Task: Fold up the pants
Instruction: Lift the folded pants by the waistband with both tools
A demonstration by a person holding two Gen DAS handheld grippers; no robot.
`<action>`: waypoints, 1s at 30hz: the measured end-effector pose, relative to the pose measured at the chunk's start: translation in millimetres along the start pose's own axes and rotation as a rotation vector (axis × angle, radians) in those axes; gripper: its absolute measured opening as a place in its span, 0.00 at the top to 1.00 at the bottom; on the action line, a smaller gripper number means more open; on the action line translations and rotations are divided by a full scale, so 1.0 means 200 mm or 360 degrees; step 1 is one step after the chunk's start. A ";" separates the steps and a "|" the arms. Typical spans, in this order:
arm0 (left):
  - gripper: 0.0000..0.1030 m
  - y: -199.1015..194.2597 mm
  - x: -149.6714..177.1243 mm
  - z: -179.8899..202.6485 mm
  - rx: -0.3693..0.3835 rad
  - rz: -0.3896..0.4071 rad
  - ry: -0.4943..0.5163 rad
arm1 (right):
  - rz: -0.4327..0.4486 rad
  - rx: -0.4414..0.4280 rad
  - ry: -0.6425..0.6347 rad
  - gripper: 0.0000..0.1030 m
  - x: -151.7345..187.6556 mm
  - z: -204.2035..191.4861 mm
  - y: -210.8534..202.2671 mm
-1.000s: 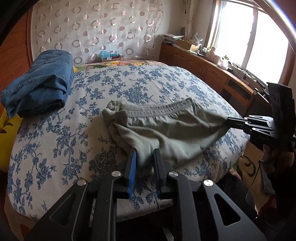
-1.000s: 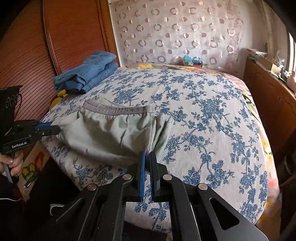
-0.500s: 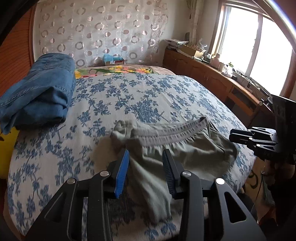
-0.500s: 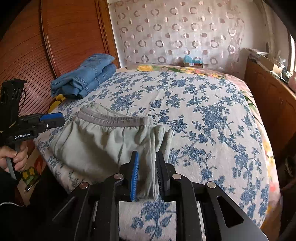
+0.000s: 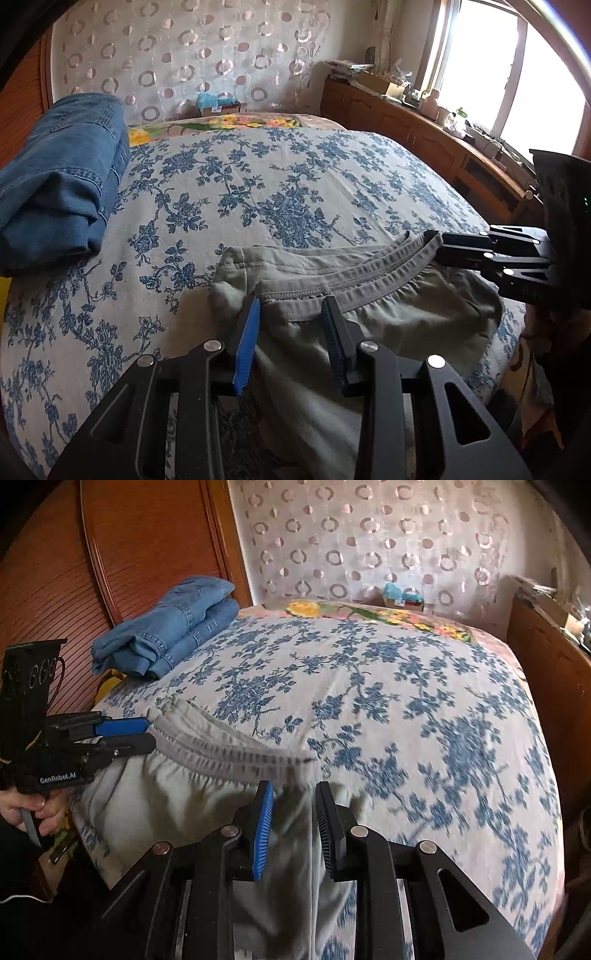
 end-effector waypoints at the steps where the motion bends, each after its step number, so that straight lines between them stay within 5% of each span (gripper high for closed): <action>1: 0.68 0.00 0.00 0.00 -0.0004 0.0000 0.0007 | -0.0016 0.0006 -0.0003 0.76 -0.01 0.00 0.02; 10: 0.92 -0.04 -0.03 0.00 -0.0002 0.0047 0.0039 | -0.0099 -0.0005 0.0004 0.73 -0.07 0.03 0.15; 12: 0.93 -0.07 -0.05 0.01 0.0008 0.0077 0.0047 | -0.0082 -0.0014 -0.0005 0.75 -0.07 0.03 0.15; 14: 0.94 -0.11 -0.08 0.02 0.0020 0.0121 0.0041 | -0.0035 -0.0030 -0.0021 0.91 -0.07 0.02 0.12; 18: 0.93 -0.16 -0.15 0.04 0.0022 0.0203 0.0039 | 0.0123 -0.0016 0.0057 0.92 -0.09 0.05 0.02; 21: 0.93 -0.10 -0.15 0.03 -0.0030 0.0148 0.0042 | 0.0117 -0.0011 0.0088 0.92 -0.09 0.07 0.02; 24: 0.87 -0.04 -0.14 0.00 -0.0058 0.0078 0.0017 | 0.0063 0.0027 0.0085 0.92 -0.07 0.06 0.06; 30: 0.52 -0.05 -0.10 -0.05 -0.0071 0.0051 -0.0014 | 0.0045 0.0054 0.0153 0.61 -0.07 0.09 -0.01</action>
Point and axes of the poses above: each gripper's, at about its wrist camera, not at the fingertips, and y roughly the way its jaws point, z to its right, x to its underside, the point moved 4 cm from there along y, roughly the way its jaws point, and after that the axes turned 2 degrees about -z, right-handed, at the moved point
